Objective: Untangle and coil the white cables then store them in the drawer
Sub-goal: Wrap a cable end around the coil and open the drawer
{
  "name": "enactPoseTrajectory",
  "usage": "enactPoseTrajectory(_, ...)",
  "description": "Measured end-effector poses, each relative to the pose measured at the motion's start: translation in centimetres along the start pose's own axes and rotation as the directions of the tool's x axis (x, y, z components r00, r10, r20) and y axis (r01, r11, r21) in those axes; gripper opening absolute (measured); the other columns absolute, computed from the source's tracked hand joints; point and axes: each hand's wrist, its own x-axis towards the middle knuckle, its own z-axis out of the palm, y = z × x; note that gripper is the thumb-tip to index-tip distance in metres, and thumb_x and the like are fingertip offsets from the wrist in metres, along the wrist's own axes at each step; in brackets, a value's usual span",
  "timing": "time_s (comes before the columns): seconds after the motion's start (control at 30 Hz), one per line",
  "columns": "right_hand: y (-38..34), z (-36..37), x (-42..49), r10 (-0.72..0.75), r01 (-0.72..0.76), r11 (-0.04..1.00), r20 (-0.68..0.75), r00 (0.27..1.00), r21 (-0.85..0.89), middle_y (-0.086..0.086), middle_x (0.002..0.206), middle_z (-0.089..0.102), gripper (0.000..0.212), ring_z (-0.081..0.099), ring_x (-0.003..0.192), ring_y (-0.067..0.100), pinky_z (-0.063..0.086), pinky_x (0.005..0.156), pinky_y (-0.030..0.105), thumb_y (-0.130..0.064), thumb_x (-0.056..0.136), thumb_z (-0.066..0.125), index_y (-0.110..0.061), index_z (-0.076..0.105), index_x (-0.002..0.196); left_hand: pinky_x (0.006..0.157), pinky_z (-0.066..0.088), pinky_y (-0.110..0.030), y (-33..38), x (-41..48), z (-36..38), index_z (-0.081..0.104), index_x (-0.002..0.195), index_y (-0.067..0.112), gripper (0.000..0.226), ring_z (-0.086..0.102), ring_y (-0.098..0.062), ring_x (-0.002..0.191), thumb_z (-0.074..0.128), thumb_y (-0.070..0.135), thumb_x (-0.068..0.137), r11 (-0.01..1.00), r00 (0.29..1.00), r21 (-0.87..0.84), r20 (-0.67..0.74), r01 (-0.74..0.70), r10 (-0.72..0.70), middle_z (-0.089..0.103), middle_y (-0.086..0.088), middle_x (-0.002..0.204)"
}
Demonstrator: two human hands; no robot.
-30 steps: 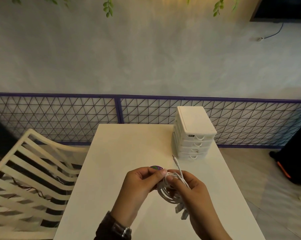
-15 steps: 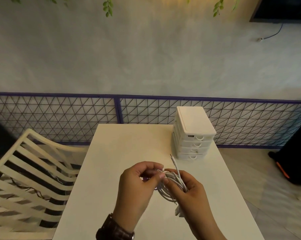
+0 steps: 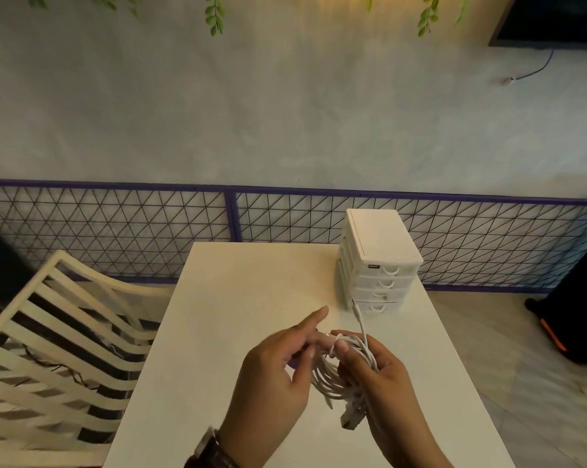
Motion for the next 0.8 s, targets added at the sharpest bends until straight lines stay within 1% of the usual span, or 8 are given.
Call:
enactPoseTrajectory(0.07,0.2,0.0,0.0,0.046,-0.047,0.999,0.049,0.998,0.022,-0.003,0.054,0.055,0.024,0.047,0.051,0.007,0.039,0.05,0.018,-0.031,0.073,0.066,-0.011,0.072,0.086,0.087,0.051,-0.022,-0.9,0.8,-0.5,0.044,0.131,0.045,0.056,0.06,-0.009,0.098,0.063,0.021,0.084,0.998,0.999,0.057,0.038,-0.04,0.038,0.066,0.019,0.094)
enactPoseTrajectory(0.2,0.5,0.2,0.1,0.15,-0.168,0.98,0.152,0.977,0.111,0.002,0.055,0.036,0.021,0.031,0.05,0.013,0.026,0.049,0.025,-0.033,0.076,0.068,-0.014,0.06,0.068,0.093,0.047,-0.022,-2.2,1.9,-1.3,0.054,0.12,0.044,0.04,0.056,-0.007,0.11,0.059,0.04,0.08,0.999,0.982,-0.033,0.189,-0.013,0.019,0.06,0.024,0.114)
enactPoseTrajectory(0.33,0.8,0.4,0.1,0.219,-0.264,0.945,0.226,0.949,0.194,0.0,0.056,0.031,0.026,0.027,0.051,0.013,0.02,0.051,0.028,-0.037,0.077,0.068,-0.014,0.057,0.072,0.084,0.042,-0.011,-3.3,2.2,-1.7,0.067,0.108,0.035,0.029,0.056,0.003,0.096,0.057,0.041,0.081,0.994,0.952,0.032,0.292,-0.103,0.089,0.063,0.031,0.093)
enactPoseTrajectory(0.43,0.6,0.8,0.1,0.266,-0.331,0.909,0.258,0.929,0.254,-0.004,0.051,0.04,0.03,0.027,0.048,0.012,0.019,0.052,0.03,-0.04,0.084,0.054,-0.013,0.056,0.071,0.08,0.038,-0.005,-3.6,2.5,-2.0,0.071,0.099,0.022,0.027,0.051,0.005,0.089,0.054,0.037,0.086,0.946,0.927,0.184,0.315,-0.268,0.202,0.065,0.017,0.089)
enactPoseTrajectory(0.5,0.6,0.7,0.3,0.228,-0.285,0.928,0.238,0.944,0.24,-0.005,0.05,0.04,0.03,0.028,0.049,0.011,0.023,0.052,0.029,-0.04,0.082,0.053,-0.011,0.054,0.074,0.078,0.041,-0.008,-3.7,2.8,-2.4,0.069,0.094,0.019,0.024,0.051,0.001,0.086,0.053,0.035,0.089,0.885,0.906,0.286,0.325,-0.367,0.271,0.067,0.008,0.086)
enactPoseTrajectory(0.6,0.6,0.4,0.6,0.15,-0.174,0.976,0.171,0.974,0.134,-0.002,0.051,0.039,0.031,0.03,0.048,0.011,0.025,0.054,0.028,-0.04,0.084,0.052,-0.01,0.057,0.077,0.076,0.043,-0.012,-3.6,3.3,-3.0,0.067,0.09,0.015,0.026,0.054,-0.005,0.084,0.05,0.035,0.091,0.808,0.888,0.384,0.303,-0.447,0.347,0.066,0.005,0.083)
enactPoseTrajectory(0.7,0.3,0.5,0.6,0.11,-0.126,0.988,0.169,0.979,0.087,-0.001,0.049,0.037,0.032,0.029,0.047,0.012,0.023,0.054,0.03,-0.038,0.089,0.048,-0.018,0.063,0.069,0.079,0.04,-0.01,-3.3,4.1,-3.4,0.066,0.089,0.014,0.029,0.053,-0.006,0.085,0.049,0.036,0.091,0.791,0.9,0.429,0.244,-0.435,0.362,0.067,0.003,0.084)
enactPoseTrajectory(0.8,0.1,0.4,0.6,0.122,-0.142,0.985,0.19,0.974,0.098,0.0,0.049,0.035,0.035,0.028,0.048,0.014,0.022,0.052,0.028,-0.038,0.09,0.046,-0.022,0.062,0.064,0.081,0.039,-0.011,-3.3,4.8,-3.5,0.066,0.086,0.012,0.027,0.05,-0.005,0.084,0.05,0.034,0.089,0.819,0.922,0.424,0.174,-0.387,0.345,0.066,0.003,0.082)
